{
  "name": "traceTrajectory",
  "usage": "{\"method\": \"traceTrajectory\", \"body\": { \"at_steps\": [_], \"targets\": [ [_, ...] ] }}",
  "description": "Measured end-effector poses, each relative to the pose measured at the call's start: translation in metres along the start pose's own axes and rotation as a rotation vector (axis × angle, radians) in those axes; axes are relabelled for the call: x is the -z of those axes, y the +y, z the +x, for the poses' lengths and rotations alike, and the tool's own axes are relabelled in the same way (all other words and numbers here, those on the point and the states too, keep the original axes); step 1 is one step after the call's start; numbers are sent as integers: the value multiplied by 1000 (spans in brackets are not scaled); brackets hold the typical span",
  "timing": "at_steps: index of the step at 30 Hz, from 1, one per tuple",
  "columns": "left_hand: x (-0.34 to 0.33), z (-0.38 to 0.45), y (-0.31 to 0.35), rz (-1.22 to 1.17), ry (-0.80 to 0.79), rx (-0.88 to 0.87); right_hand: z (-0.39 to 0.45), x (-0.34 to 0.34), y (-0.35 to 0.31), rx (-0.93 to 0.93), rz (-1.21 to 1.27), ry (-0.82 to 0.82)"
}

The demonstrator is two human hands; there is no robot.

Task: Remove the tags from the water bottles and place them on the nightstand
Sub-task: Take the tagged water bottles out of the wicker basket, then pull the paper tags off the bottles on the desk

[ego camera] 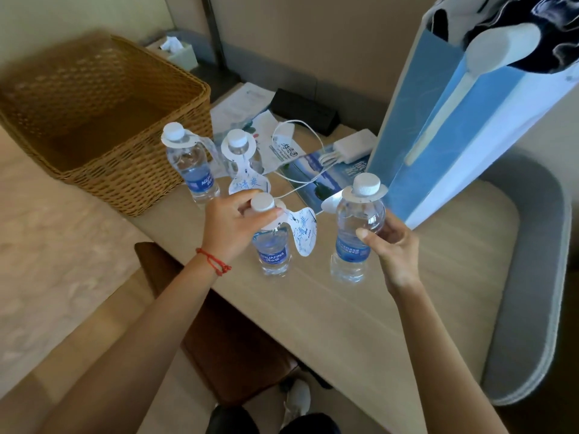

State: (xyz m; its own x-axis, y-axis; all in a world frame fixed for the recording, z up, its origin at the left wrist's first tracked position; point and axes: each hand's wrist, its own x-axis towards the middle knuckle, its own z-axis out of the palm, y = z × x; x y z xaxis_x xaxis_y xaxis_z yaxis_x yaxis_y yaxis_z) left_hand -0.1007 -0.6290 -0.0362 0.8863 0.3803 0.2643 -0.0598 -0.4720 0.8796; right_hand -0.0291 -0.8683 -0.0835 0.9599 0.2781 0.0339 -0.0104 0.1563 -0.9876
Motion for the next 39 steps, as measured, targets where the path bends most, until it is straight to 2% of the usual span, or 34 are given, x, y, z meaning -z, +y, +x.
{"method": "traceTrajectory", "body": {
  "at_steps": [14,24,39],
  "targets": [
    [-8,12,1,-3,-76,27,7,11,25,-54,9,-47],
    [-10,5,-1,-57,-56,55,-8,17,24,-76,-14,-109],
    [-10,-11,-2,-119,-30,89,-28,10,9,-73,-48,-67]
  ]
}}
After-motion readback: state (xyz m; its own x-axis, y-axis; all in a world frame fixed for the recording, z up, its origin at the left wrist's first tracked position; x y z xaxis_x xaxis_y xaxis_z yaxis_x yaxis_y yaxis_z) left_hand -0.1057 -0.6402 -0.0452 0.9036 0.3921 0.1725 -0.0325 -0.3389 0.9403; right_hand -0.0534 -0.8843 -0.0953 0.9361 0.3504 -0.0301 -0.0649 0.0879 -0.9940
